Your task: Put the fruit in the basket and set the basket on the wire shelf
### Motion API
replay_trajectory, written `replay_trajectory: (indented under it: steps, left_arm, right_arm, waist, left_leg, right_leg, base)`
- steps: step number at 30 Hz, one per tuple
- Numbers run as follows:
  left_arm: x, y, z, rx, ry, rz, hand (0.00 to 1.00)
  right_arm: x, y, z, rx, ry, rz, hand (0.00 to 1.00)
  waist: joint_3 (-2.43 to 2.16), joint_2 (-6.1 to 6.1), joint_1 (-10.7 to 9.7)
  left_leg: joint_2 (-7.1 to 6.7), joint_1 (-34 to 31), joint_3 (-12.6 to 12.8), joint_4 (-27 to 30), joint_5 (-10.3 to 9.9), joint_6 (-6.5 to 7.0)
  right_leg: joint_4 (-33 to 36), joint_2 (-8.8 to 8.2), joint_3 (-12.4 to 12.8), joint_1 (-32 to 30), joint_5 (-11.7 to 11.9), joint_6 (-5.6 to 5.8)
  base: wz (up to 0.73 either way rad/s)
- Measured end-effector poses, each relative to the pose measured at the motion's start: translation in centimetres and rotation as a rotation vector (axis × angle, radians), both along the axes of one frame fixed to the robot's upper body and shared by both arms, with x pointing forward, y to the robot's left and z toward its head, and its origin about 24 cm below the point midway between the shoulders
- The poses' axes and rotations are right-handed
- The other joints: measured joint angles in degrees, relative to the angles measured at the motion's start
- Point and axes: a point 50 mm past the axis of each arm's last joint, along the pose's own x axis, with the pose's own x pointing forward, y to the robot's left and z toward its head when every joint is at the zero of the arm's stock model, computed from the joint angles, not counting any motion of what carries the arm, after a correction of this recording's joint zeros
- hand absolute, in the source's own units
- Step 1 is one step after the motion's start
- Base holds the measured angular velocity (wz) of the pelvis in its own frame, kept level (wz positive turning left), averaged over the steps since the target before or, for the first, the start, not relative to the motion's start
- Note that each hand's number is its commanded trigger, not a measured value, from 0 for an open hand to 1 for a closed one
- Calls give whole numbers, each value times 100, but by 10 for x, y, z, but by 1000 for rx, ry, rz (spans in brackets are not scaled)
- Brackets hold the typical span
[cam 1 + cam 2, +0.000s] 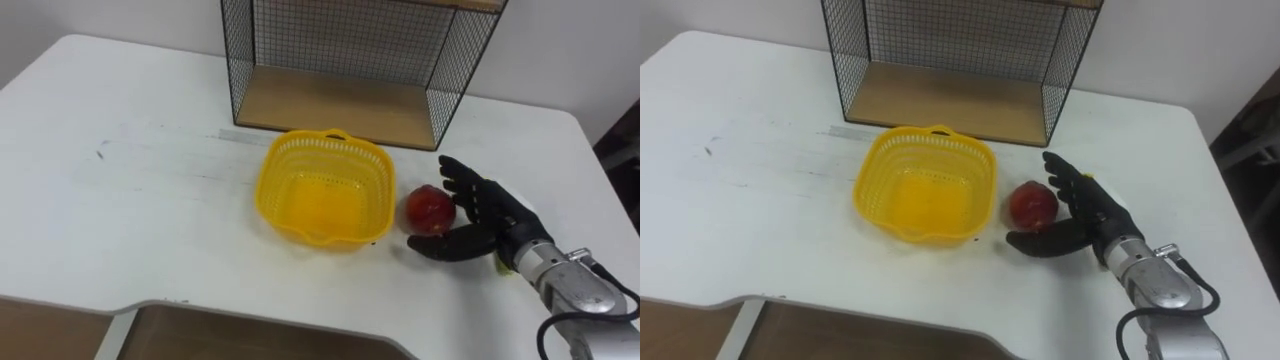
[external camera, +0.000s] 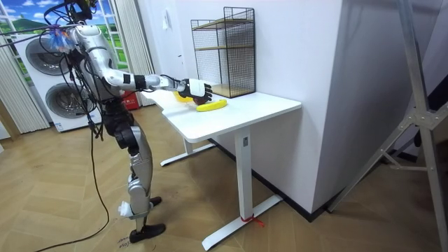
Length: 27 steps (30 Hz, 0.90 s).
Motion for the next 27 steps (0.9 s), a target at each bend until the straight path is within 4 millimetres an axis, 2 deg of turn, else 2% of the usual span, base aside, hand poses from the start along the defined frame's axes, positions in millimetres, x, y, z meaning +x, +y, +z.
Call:
replay_trajectory:
  steps: [15,19,21,26,27]
  left_arm:
    - [1,0,0,3,1,-5,0]
    - [0,0,0,4,6,-3,0]
    - [-1,0,0,4,8,-3,0]
    - [-3,-1,-1,2,14,-2,0]
    - [-3,-1,-1,3,15,-1,0]
  right_arm:
    - [1,-1,-1,-11,15,-14,0]
    - [2,-3,-4,-25,26,-17,0]
    - [3,-4,-5,-32,33,-21,0]
    - [4,-6,-9,-31,42,-29,0]
    - [4,-6,-9,-31,43,-29,16]
  waist:
    - [-8,40,-2]
    - [-5,49,-3]
    - [10,74,-5]
    - [8,79,4]
    - [7,78,7]
  left_leg:
    - [-16,-17,-39,-7,1,1]
    - [-17,-17,-59,22,1,1]
    - [-18,-29,-75,52,0,2]
    - [-16,-47,-90,71,-3,3]
    - [-16,-49,-91,65,-3,4]
  right_leg:
    - [-26,-5,-48,10,-1,3]
    - [-13,-5,-74,25,0,3]
    - [-6,-4,-107,34,0,2]
    - [19,-6,-134,36,4,-1]
    - [23,-7,-135,35,4,-1]
  base:
    - [0]
    - [1]
    - [6]
    - [1]
    - [0]
